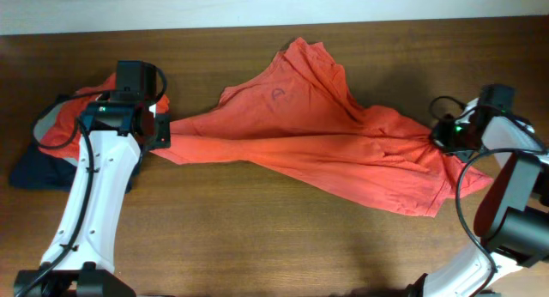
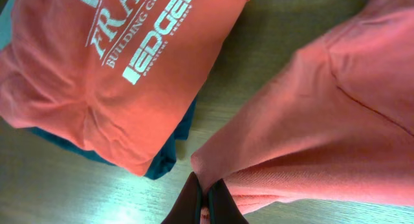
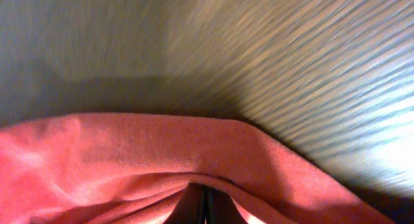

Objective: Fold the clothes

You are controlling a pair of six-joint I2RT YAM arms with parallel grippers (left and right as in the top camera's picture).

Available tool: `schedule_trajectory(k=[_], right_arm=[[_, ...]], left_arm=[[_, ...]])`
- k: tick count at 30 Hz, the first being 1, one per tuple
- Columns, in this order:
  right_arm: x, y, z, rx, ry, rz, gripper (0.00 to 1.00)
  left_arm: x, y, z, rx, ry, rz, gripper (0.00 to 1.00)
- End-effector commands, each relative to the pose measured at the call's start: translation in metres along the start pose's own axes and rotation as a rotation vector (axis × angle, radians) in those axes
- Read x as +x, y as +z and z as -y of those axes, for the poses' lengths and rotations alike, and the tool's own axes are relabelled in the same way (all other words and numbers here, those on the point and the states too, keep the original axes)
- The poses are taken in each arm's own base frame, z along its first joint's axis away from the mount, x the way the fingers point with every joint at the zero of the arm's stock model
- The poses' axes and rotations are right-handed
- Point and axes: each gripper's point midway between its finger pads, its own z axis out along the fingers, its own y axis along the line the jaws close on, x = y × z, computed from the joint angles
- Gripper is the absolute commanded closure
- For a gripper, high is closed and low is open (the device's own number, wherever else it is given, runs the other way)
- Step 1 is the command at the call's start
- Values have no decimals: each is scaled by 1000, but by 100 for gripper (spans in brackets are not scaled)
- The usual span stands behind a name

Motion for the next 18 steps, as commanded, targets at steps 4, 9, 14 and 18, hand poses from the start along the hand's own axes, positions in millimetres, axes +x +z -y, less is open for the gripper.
schedule_trajectory(k=[4, 9, 14, 18], right_arm=[[-44, -27, 11, -35, 30, 112, 93], [-38, -38, -20, -218, 33, 49, 54], [-7, -51, -40, -308, 61, -92, 46], [31, -58, -50, -295, 4, -218, 45]], left_arm=[[0, -8, -31, -67, -101, 19, 99], [-2, -11, -34, -62, -124, 31, 100], [-5, -13, -34, -53, -131, 43, 100], [-5, -13, -34, -53, -131, 44, 99]])
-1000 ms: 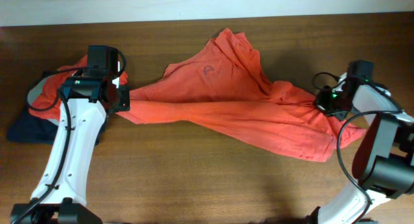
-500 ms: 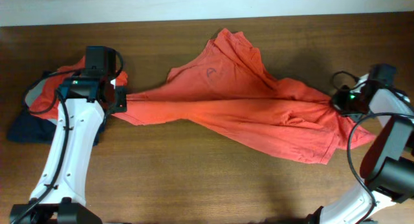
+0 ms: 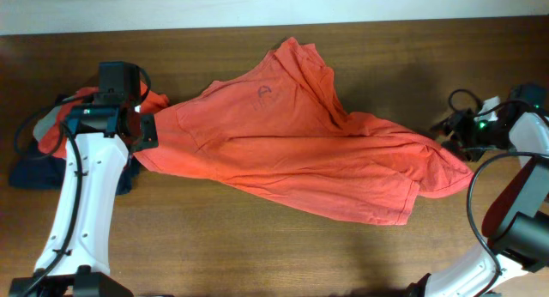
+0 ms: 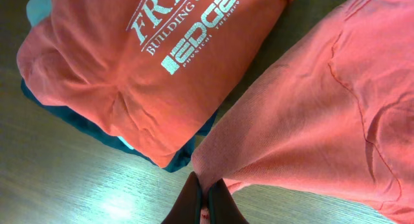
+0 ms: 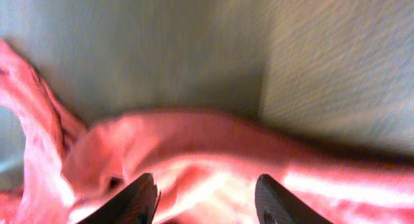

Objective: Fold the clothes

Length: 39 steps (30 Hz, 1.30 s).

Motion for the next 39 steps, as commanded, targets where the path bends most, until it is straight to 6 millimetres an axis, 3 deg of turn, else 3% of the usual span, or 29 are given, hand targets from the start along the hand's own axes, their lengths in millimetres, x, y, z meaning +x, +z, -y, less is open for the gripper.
schedule_trajectory(k=[1, 5, 9, 14, 19, 27, 32, 35, 39], right_arm=[[27, -8, -29, -51, -112, -72, 45], [80, -1, -28, 54, -145, -260, 45], [115, 6, -21, 189, -202, -372, 45], [146, 10, -25, 266, -302, -469, 45], [171, 8, -13, 407, -337, -534, 45], [221, 18, 9, 496, -278, -605, 42], [242, 29, 25, 533, -247, -586, 40], [237, 41, 30, 525, -297, -507, 40], [222, 48, 19, 480, -464, -404, 40]], left_arm=[[-8, -13, -8, -13, -38, 48, 99], [-8, -13, -8, -14, -37, 49, 100], [-8, -13, -8, -13, -38, 49, 99], [-8, -13, -8, -14, -38, 49, 99], [-8, -13, -8, -14, -38, 49, 99], [-8, -13, -8, -14, -38, 49, 99], [-8, -13, -8, -14, -37, 49, 99], [-9, -13, -8, -13, -39, 52, 99], [-10, -13, -8, -13, -40, 55, 99]])
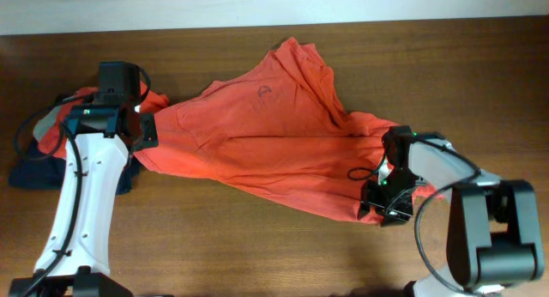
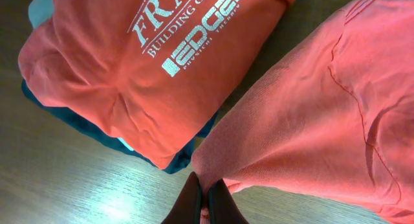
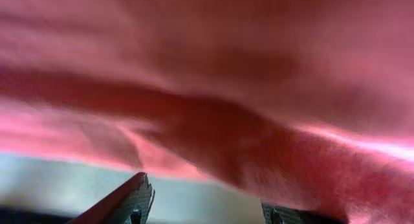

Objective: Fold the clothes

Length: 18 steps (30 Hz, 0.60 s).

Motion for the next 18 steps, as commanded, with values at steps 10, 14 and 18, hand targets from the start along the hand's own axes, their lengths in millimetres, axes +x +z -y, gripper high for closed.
schedule_trajectory(k=[10, 14, 18], right_arm=[[2, -26, -27, 158, -284, 222, 38], [9, -15, -20, 220, -218, 218, 34], [4, -3, -7, 268, -190, 255, 34]], left_arm=[[-8, -13, -5, 6, -33, 46, 99], [-8, -13, -5, 6, -33, 46, 98], [-8, -13, -5, 5, -33, 46, 98]])
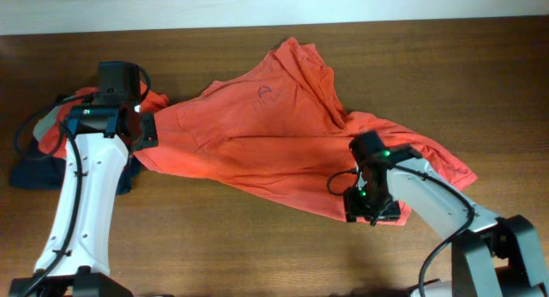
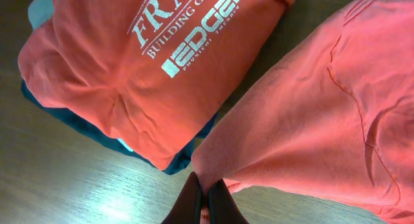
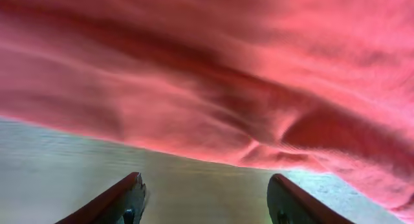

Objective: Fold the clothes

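Note:
The orange shirt (image 1: 274, 134) lies loosely spread and wrinkled across the middle of the brown table. At its left end my left gripper (image 1: 147, 141) is shut on a pinched corner of the cloth, and the left wrist view shows this left gripper (image 2: 207, 197) with fabric squeezed between its dark fingers. My right gripper (image 1: 371, 208) stands open at the shirt's front hem, right of centre. In the right wrist view, the right gripper (image 3: 207, 188) has its fingers (image 3: 129, 197) wide apart over bare wood, and the orange shirt (image 3: 213, 75) fills the view just beyond them.
A folded orange shirt with white lettering (image 2: 142, 62) rests on a dark blue garment (image 1: 34, 172) at the table's left end, close to my left gripper. The table's far edge meets a white wall (image 1: 257, 5).
My right gripper, still open, has shifted a little to the left along the shirt's front hem. The left gripper and the shirt's left end have not moved.
Both grippers were shut on opposite ends of the shirt, which was stretched between them. Then the right gripper was open at the far right, off the cloth, and the shirt lay broader. Later the right gripper was open at the front hem, where it remains.

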You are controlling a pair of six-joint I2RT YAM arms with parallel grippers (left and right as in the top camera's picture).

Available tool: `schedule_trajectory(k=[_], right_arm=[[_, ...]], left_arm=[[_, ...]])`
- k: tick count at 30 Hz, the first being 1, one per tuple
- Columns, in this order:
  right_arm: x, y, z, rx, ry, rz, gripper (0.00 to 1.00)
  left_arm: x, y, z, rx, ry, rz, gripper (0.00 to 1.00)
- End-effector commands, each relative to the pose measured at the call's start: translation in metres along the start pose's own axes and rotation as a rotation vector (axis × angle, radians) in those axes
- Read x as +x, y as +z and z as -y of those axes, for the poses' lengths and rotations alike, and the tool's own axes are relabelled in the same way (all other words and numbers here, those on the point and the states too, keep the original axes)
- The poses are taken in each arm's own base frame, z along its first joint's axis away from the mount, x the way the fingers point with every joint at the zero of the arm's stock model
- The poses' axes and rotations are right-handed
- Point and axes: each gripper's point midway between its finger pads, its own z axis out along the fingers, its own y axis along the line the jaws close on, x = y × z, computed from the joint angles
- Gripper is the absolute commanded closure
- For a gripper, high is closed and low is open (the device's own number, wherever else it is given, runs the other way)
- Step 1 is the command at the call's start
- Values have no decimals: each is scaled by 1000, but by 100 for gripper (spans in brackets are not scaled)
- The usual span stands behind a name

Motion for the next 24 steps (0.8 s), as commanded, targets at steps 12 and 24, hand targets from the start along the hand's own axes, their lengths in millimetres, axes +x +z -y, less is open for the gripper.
schedule_trajectory(k=[12, 24], right_arm=[[-5, 30, 23, 108, 49, 106, 43], [-1, 22, 24, 112, 73, 90, 96]], left_arm=[[-8, -13, -5, 4, -32, 44, 98], [-8, -13, -5, 7, -32, 44, 98]])
